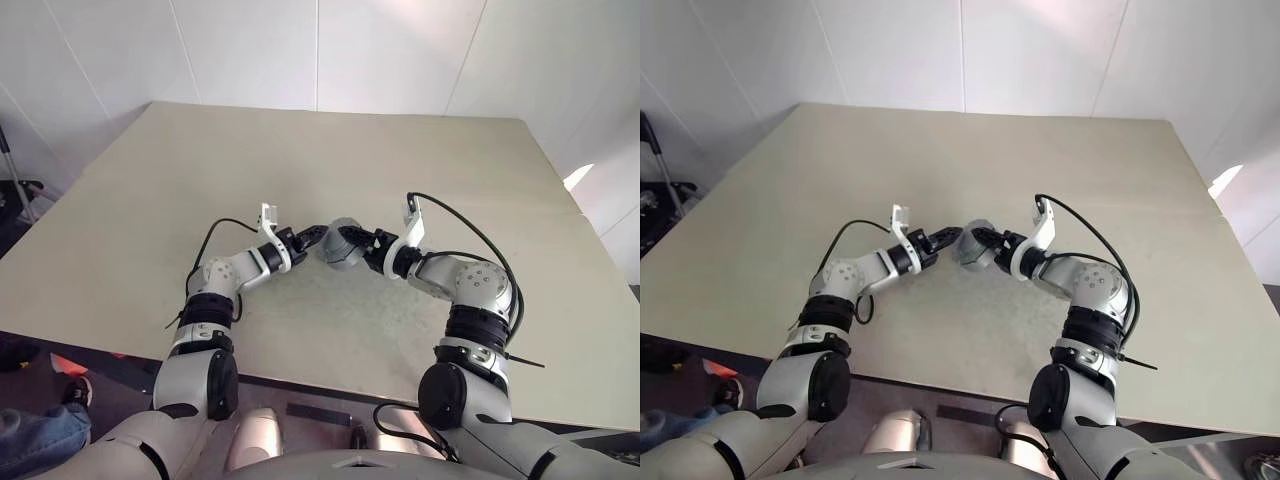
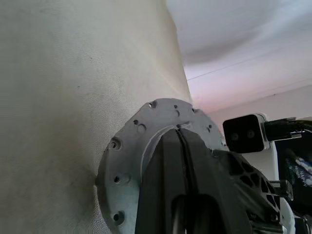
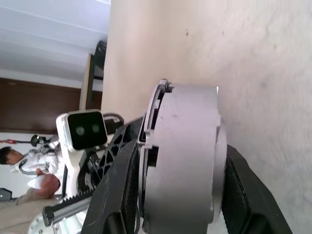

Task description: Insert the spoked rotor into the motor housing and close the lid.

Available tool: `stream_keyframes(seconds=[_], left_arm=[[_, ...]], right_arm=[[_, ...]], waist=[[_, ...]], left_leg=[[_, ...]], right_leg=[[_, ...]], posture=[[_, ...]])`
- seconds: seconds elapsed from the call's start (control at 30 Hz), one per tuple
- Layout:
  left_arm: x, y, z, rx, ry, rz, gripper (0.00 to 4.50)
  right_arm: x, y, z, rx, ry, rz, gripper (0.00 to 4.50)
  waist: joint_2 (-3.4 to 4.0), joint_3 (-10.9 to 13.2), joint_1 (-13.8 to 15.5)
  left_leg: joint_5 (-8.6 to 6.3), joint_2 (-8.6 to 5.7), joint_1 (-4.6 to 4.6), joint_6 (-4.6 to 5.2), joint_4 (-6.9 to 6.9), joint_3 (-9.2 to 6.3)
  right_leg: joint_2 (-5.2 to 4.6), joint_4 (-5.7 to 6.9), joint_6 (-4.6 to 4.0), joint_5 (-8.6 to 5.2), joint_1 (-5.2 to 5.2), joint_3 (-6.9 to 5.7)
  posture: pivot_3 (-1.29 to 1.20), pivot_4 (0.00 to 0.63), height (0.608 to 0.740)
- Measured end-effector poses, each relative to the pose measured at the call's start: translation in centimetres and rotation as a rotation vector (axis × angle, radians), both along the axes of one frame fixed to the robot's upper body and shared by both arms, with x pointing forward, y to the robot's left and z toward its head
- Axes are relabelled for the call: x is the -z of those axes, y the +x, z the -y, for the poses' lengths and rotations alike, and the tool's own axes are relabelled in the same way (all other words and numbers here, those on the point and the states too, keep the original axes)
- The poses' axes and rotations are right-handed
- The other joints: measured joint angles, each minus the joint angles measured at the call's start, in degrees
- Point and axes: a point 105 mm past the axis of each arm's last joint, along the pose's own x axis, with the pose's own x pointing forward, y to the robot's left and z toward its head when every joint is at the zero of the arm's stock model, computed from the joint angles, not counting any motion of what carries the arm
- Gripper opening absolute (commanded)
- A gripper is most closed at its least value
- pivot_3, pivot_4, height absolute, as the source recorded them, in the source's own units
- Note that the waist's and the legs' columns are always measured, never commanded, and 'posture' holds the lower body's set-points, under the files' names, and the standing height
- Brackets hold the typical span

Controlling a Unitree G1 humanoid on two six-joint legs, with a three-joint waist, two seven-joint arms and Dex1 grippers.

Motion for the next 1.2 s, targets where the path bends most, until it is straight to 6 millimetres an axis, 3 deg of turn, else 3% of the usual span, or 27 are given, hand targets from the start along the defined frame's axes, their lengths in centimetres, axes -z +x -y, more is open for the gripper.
stream_keyframes(seconds=[0.23,0.7,0.93,1.2], left_arm=[[-0.7,0.2,-1.6,-0.056,-0.053,0.024,0.0],[-0.8,-0.2,-1.8,-0.071,-0.092,0.018,0.0],[-0.8,-0.2,-1.7,-0.072,-0.095,0.014,0.0],[-0.8,-0.2,-1.8,-0.076,-0.096,0.012,0.0]], right_arm=[[-0.1,0.5,0.3,0.023,0.015,-0.001,2.37],[-0.8,1.9,1.6,0.143,0.085,-0.032,2.37],[-1.7,2.8,2.1,0.224,0.19,-0.04,2.37],[-2.9,3.1,1.1,0.225,0.26,-0.033,2.37]], waist=[[0.0,0.01,0.67],[-0.04,0.09,0.68],[-0.03,0.1,0.68],[-0.03,0.11,0.64]], left_leg=[[-0.04,0.0,-0.01,0.07,0.04,0.01],[-0.03,0.04,-0.04,0.06,0.32,0.01],[0.04,0.13,-1.1,0.33,0.99,-0.01],[-0.12,0.22,-1.17,0.24,1.43,0.0]], right_leg=[[-0.01,0.03,0.03,0.01,0.0,0.01],[0.0,0.35,0.19,0.11,-0.08,0.02],[0.02,0.86,0.23,0.15,-1.06,0.01],[-0.01,1.48,0.15,0.1,-1.19,0.02]], posture=[[0.0,0.0,0.74],[0.0,0.0,0.74],[0.0,0.0,0.74],[0.0,0.0,0.74]])
